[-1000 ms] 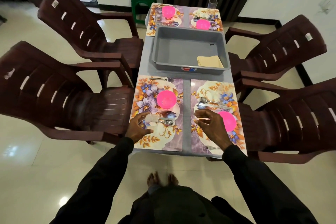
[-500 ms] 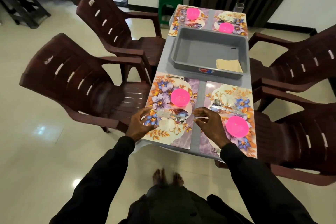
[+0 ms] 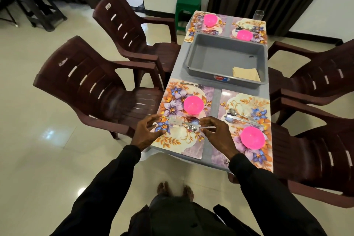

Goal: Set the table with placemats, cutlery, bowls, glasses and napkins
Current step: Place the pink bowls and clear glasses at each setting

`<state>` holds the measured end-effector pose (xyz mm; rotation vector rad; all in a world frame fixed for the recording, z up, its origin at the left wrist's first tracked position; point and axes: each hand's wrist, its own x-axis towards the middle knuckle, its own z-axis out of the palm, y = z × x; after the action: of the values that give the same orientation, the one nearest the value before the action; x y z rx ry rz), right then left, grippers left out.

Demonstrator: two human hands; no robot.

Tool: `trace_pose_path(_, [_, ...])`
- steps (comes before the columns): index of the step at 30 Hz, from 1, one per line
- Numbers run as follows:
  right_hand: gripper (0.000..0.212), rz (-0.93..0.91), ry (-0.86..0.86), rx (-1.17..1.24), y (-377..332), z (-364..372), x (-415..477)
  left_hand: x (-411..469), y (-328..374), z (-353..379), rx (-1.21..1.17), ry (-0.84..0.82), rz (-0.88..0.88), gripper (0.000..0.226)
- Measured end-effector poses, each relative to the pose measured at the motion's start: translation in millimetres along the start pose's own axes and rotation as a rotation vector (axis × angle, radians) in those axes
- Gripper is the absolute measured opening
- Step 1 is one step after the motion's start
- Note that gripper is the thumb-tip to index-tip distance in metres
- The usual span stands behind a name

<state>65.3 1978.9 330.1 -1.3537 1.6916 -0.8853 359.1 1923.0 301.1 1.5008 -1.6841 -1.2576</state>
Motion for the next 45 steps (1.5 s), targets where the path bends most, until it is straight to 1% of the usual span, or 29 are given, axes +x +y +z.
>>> trace_pose_path(4, [0.020, -0.063, -0.101, -0.051, -24.0, 22.9, 12.9, -12.9, 6.8, -28.3, 0.071, 0.066, 0.040, 0.044])
trace_pose_path(10, [0.025, -0.272, -0.231, -0.233, -82.4, 102.2, 43.7, -36.6, 0.6, -110.8, 0.246, 0.204, 0.138, 0.040])
trace_pose_path(13, [0.026, -0.425, -0.282, -0.287, -126.9, 161.7, 55.0, -54.2, -18.2, -168.1, 0.339, 0.287, 0.149, 0.040])
trace_pose_path(15, [0.030, -0.513, -0.299, -0.371, -154.0, 202.3, 61.0, -65.4, -37.1, -206.9, 0.392, 0.339, 0.146, 0.041])
trace_pose_path(21, [0.046, -0.650, -0.420, -0.526, -245.6, 344.3, 62.3, -111.8, -103.3, -342.1, 0.573, 0.501, 0.081, 0.040])
trace_pose_path(23, [0.048, -0.680, -0.463, -0.563, -281.8, 388.6, 53.8, -132.1, -119.3, -384.4, 0.616, 0.524, 0.060, 0.041])
trace_pose_path(25, [0.048, -0.756, -0.480, -0.597, -310.1, 427.2, 51.6, -144.6, -135.6, -420.6, 0.662, 0.548, 0.044, 0.044])
trace_pose_path(29, [0.061, -0.845, -0.558, -0.692, -356.8, 505.2, 61.8, -156.5, -170.5, -493.5, 0.687, 0.583, 0.003, 0.047])
trace_pose_path(32, [0.056, -0.902, -0.571, -0.684, -382.1, 555.3, 82.8, -147.1, -193.0, -541.4, 0.687, 0.601, -0.011, 0.055])
trace_pose_path(35, [0.056, -0.924, -0.582, -0.701, -403.3, 602.0, 113.5, -123.1, -214.5, -590.0, 0.673, 0.613, -0.010, 0.060])
trace_pose_path(40, [0.060, -0.919, -0.539, -0.705, -440.5, 674.8, 184.9, -47.8, -243.5, -685.5, 0.689, 0.591, 0.045, 0.060])
trace_pose_path(43, [0.059, -0.869, -0.506, -0.715, -468.2, 721.0, 246.4, 14.6, -262.2, -750.5, 0.688, 0.558, 0.042, 0.058])
trace_pose_path(45, [0.059, -0.842, -0.480, -0.691, -486.4, 743.5, 283.5, 51.7, -270.8, -787.6, 0.679, 0.534, 0.079, 0.057])
